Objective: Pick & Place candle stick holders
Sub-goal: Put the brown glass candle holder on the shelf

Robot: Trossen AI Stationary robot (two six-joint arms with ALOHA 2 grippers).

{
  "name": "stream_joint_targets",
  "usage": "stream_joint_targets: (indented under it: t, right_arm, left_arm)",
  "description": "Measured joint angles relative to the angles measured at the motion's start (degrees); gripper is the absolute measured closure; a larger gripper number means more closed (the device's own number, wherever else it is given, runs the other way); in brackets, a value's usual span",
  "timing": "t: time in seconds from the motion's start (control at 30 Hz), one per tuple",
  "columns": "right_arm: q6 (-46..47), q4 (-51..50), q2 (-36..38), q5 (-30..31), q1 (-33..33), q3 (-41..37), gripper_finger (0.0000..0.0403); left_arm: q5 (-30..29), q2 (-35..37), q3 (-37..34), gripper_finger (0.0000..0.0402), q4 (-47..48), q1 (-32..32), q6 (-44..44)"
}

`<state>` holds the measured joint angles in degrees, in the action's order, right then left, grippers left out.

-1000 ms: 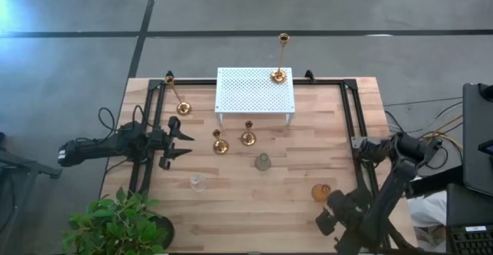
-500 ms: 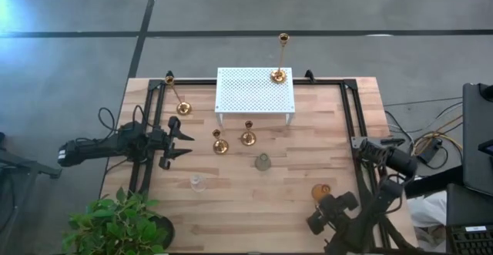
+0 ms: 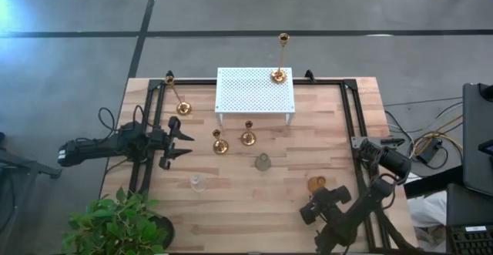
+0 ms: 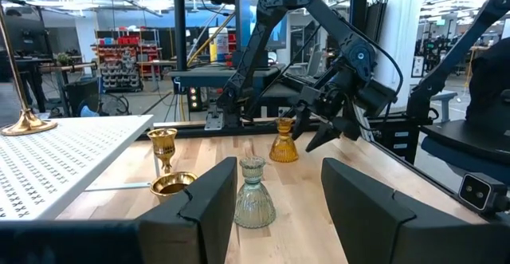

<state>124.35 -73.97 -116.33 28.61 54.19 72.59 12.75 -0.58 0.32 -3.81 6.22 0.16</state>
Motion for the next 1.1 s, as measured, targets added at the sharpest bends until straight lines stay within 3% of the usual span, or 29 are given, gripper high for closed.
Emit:
stream_joint_targets:
  t: [0.3,0.8,1.1]
  right_arm:
    - [-0.26,-1.01,1.22,3.21,-2.25,-0.07,0.0167]
    - [-1.03,-2.37,3.69,5.09,-3.28,-1.3,0.0129]
    - [-0.92,-4.92,3.69,6.14,-4.49,-2.22,0.0154]
  left_arm:
    - [0.0,0.0,0.0,0.0211,0.04,0.0,0.0]
    - [0.0,0.0,0.0,0.0211,0.05,0.04,0.0]
    - [0.0,0.0,0.0,0.0211,0.04,0.02,0.0]
